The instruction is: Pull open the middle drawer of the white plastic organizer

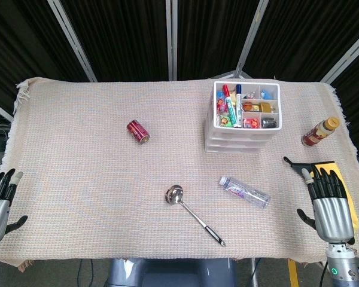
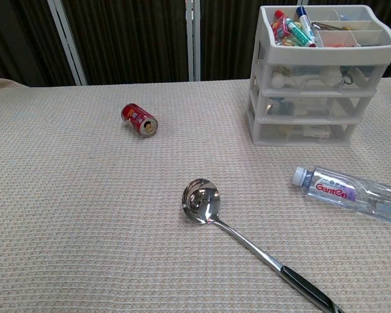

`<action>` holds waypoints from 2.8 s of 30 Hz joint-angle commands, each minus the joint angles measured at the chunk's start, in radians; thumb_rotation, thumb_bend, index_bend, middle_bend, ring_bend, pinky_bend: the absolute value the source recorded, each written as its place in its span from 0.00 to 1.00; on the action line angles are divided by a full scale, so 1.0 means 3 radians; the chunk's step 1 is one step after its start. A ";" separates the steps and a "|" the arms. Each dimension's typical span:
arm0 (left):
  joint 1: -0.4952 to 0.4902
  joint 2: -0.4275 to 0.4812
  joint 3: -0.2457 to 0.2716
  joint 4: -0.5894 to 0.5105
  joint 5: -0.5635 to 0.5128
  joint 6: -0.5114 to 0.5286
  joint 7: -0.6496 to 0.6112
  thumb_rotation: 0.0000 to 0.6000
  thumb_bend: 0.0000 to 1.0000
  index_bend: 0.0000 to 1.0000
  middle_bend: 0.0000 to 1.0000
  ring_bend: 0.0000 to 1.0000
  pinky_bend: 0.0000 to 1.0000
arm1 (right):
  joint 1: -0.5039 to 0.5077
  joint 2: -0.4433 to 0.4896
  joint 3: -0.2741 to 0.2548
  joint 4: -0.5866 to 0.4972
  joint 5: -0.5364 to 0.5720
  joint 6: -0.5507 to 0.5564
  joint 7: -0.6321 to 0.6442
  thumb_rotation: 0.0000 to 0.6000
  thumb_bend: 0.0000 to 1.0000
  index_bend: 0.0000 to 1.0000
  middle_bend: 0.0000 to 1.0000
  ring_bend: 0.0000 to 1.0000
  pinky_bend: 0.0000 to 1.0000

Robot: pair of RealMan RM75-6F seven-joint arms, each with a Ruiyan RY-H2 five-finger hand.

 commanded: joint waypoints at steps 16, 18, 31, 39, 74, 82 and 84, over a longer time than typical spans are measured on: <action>-0.0019 0.0003 -0.0007 -0.0010 0.0022 -0.0013 -0.0013 1.00 0.05 0.00 0.00 0.00 0.00 | -0.0009 0.0007 -0.0016 -0.0013 0.0006 -0.0018 0.0011 1.00 0.05 0.00 0.00 0.00 0.00; -0.0021 0.0004 -0.0007 -0.0005 0.0020 -0.0019 -0.0017 1.00 0.05 0.00 0.00 0.00 0.00 | -0.0007 0.0006 -0.0014 -0.0019 0.0012 -0.0024 0.0009 1.00 0.05 0.00 0.00 0.00 0.00; 0.0010 0.0059 -0.0013 -0.0042 0.0029 0.0045 -0.0114 1.00 0.05 0.00 0.00 0.00 0.00 | 0.0021 -0.0002 -0.0015 -0.0159 0.0015 -0.0083 0.0038 1.00 0.05 0.05 0.51 0.58 0.53; 0.0019 0.0077 -0.0024 -0.0047 0.0028 0.0067 -0.0180 1.00 0.05 0.00 0.00 0.00 0.00 | 0.0247 -0.0068 0.0074 -0.0640 0.0174 -0.0461 0.0374 1.00 0.08 0.00 0.85 0.90 0.77; 0.0024 0.0154 -0.0029 -0.0032 0.0050 0.0066 -0.0437 1.00 0.05 0.00 0.00 0.00 0.00 | 0.1157 -0.0551 0.1092 -0.1055 0.2663 -0.2242 0.1909 1.00 0.19 0.00 0.88 0.92 0.77; 0.0014 0.0151 -0.0037 -0.0027 0.0018 0.0039 -0.0433 1.00 0.05 0.00 0.00 0.00 0.00 | 0.1294 -0.0805 0.1210 -0.0740 0.2809 -0.2182 0.2023 1.00 0.20 0.03 0.87 0.92 0.77; 0.0012 0.0149 -0.0041 -0.0025 0.0014 0.0036 -0.0430 1.00 0.05 0.00 0.00 0.00 0.00 | 0.1317 -0.0851 0.1230 -0.0673 0.2833 -0.2154 0.2034 1.00 0.20 0.04 0.87 0.92 0.77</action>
